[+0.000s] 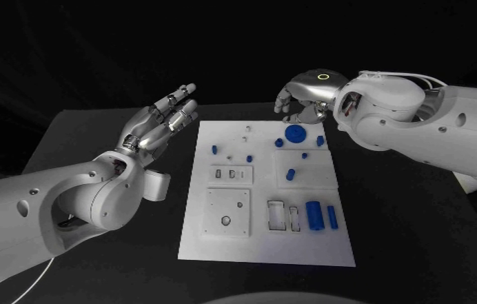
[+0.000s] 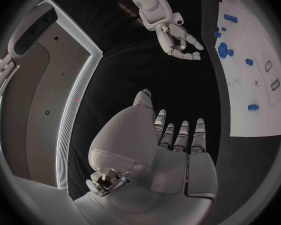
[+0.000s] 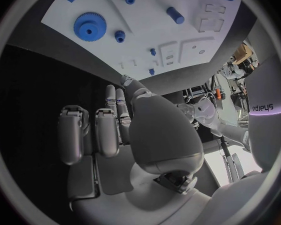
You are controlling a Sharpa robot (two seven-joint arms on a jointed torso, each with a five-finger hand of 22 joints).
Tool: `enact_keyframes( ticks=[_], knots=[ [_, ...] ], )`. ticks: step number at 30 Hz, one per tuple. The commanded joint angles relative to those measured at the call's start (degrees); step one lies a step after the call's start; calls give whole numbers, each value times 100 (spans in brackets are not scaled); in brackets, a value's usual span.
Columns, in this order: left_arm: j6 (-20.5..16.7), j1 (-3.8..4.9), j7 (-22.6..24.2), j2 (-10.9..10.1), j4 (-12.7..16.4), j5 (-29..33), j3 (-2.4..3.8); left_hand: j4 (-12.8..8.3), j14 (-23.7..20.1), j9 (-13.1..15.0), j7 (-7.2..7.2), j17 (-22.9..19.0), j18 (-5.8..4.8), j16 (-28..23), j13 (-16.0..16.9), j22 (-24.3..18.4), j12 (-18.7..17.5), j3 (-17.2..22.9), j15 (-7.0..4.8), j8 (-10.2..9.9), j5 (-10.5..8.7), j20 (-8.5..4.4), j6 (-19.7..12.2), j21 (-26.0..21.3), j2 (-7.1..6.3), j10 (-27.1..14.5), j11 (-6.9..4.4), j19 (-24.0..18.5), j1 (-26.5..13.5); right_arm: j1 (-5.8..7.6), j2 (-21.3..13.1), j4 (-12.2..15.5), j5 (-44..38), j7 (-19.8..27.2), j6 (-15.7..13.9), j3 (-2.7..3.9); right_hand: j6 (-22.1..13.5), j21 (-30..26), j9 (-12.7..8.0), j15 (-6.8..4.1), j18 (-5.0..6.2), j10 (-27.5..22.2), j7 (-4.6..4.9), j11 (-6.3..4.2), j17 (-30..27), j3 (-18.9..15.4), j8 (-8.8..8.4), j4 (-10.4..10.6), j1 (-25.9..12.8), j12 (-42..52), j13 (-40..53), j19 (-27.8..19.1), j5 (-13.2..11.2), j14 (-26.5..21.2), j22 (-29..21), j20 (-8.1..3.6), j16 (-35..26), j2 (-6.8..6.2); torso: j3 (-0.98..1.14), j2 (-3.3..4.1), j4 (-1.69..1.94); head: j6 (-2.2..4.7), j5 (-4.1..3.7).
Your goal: Assemble the parts on the task board
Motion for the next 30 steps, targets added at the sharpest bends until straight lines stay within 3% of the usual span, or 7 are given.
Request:
enact_keyframes(
  ticks=[1, 3, 11, 18, 24, 27, 30],
  knots=[
    [229, 15, -68, -12, 27, -138, 7, -20, -11, 9, 7, -10, 41, 25, -2, -7, 24, 7, 51, 28, 30, 41, 46, -28, 8, -2, 40, 6, 49, -93, 120, -130, -552, -154, 211, -7, 51, 14, 39, -7, -117, -35, -13, -5, -5, 56, 9, 4, -61, -29, 27, 16, 49, 33, 177, -9, 5, -56, 24, 24, -3, -16, 7],
    [251, 16, -87, -17, 25, -144, 7, -20, -6, 9, 15, -9, 42, 36, -1, -6, 33, 11, 63, 30, 47, 56, 52, -23, 11, -3, 50, 12, 66, -146, 193, -202, -566, -143, 208, -9, 53, 13, 61, -2, -116, -43, -15, 4, -17, 66, 4, 20, -101, -34, 45, 11, 62, 27, 179, -7, -1, -95, 29, 24, -6, -16, 1],
    [296, 17, -155, -9, 4, -151, 7, -22, 5, 14, 54, -10, 45, 60, 0, -6, 54, 30, 98, 44, 89, 97, 104, -13, 27, -8, 92, 25, 123, -318, 385, -436, -572, -63, 131, -11, 41, 4, 205, 2, -111, -23, -13, 2, -44, 112, -32, 142, -351, 142, 311, -16, -26, 11, 187, 0, -21, -246, -10, -85, 15, -137, 34],
    [313, 16, -202, 13, -29, -152, 6, -27, 15, 13, 78, -9, 47, 85, 1, -6, 73, 61, 120, 48, 131, 125, 108, -6, 60, -11, 119, 34, 180, -426, 472, -562, -555, 19, 84, -11, 45, -5, 327, 4, -108, -102, -15, 4, -45, 120, -19, 192, -455, 224, 471, -31, -111, 9, 186, 2, -26, -310, -40, -151, 11, -186, 56],
    [313, 16, -236, 50, -63, -152, 6, -22, 31, 10, 117, -6, 42, 126, 1, 8, 102, 84, 153, 47, 173, 247, 89, 41, 82, -21, 161, 102, 247, -548, 547, -678, -514, 45, 125, -11, 8, -24, 481, 22, -102, -207, -75, 32, -79, 186, -12, 199, -489, 297, 649, -55, 39, -10, 177, 15, -46, -338, -57, -207, 19, -221, 102],
    [321, 16, -251, 59, -70, -152, 6, -21, 34, 10, 121, -5, 41, 130, 1, 9, 105, 84, 156, 48, 175, 256, 92, 44, 83, -21, 164, 107, 250, -592, 573, -724, -489, 51, 142, -11, -15, -25, 552, 34, -103, -242, -89, 47, -60, 201, -16, 228, -553, 331, 733, -53, 110, -5, 188, 26, -41, -358, -55, -227, 23, -197, 113],
    [323, 16, -262, 66, -79, -152, 6, -20, 35, 11, 123, -5, 41, 133, 2, 9, 108, 85, 158, 48, 176, 263, 95, 45, 84, -21, 166, 109, 251, -633, 587, -761, -456, 46, 172, -11, -48, -38, 608, 45, -98, -310, -92, 60, -84, 227, -30, 240, -590, 331, 793, -68, 193, -15, 175, 36, -51, -374, -56, -243, 32, -219, 132]
  ],
)
